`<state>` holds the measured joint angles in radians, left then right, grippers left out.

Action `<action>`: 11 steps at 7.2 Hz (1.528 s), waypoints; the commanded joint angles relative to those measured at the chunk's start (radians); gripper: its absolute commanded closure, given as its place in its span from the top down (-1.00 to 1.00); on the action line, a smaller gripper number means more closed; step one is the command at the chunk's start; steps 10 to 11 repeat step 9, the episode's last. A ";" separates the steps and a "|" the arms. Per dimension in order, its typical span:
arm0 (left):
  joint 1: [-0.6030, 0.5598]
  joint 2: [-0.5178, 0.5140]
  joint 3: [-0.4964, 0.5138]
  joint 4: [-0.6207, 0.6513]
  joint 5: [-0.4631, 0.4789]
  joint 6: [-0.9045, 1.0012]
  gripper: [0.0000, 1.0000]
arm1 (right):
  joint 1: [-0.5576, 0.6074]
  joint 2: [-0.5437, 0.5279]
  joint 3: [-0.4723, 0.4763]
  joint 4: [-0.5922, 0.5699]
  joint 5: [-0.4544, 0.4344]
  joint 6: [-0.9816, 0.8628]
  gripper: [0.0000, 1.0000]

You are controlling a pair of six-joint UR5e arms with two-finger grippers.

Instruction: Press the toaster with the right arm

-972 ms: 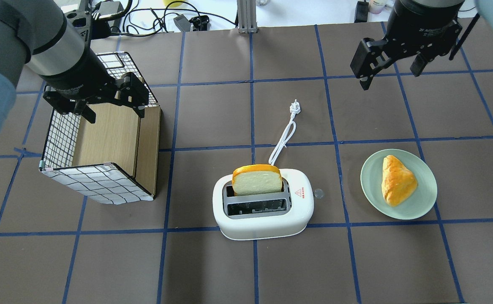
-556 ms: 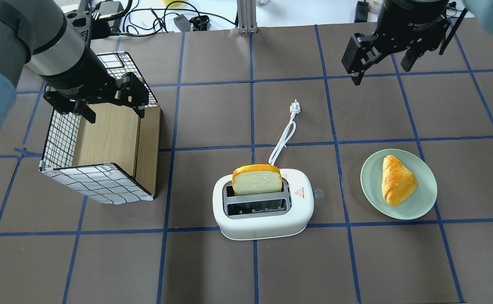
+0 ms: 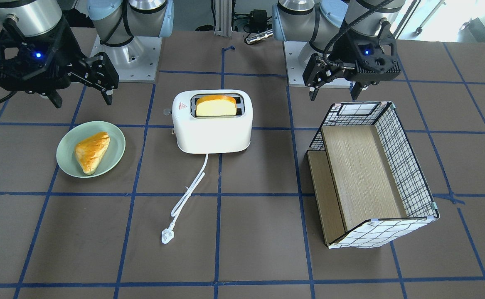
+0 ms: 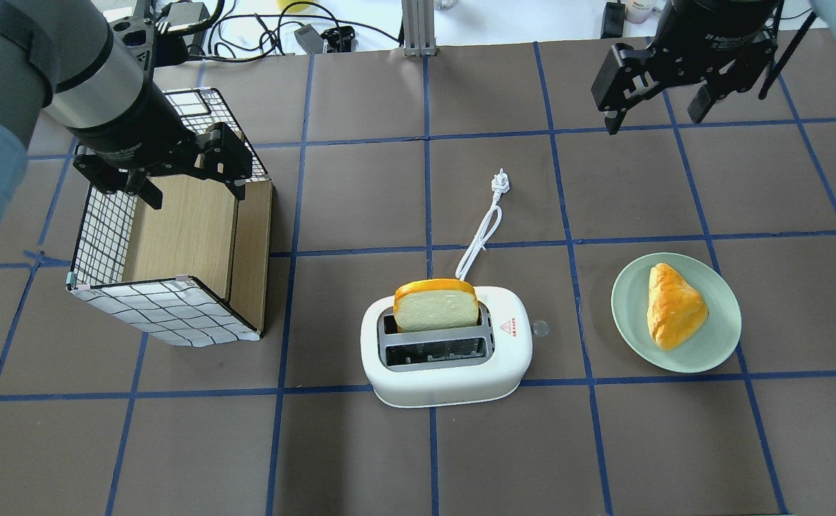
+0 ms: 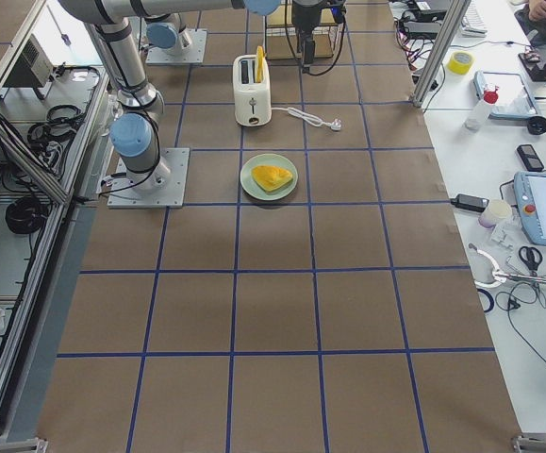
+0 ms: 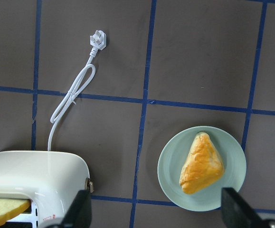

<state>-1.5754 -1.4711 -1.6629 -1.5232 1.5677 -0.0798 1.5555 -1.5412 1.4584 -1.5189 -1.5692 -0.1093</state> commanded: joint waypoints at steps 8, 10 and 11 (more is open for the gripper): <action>0.000 0.000 0.000 0.000 0.000 0.000 1.00 | -0.002 -0.040 0.102 -0.164 -0.003 0.014 1.00; 0.000 0.000 0.000 0.000 0.000 0.000 1.00 | -0.002 -0.040 0.102 -0.161 -0.003 0.014 1.00; 0.000 0.000 0.000 0.000 0.000 0.000 1.00 | -0.002 -0.040 0.102 -0.161 -0.003 0.014 1.00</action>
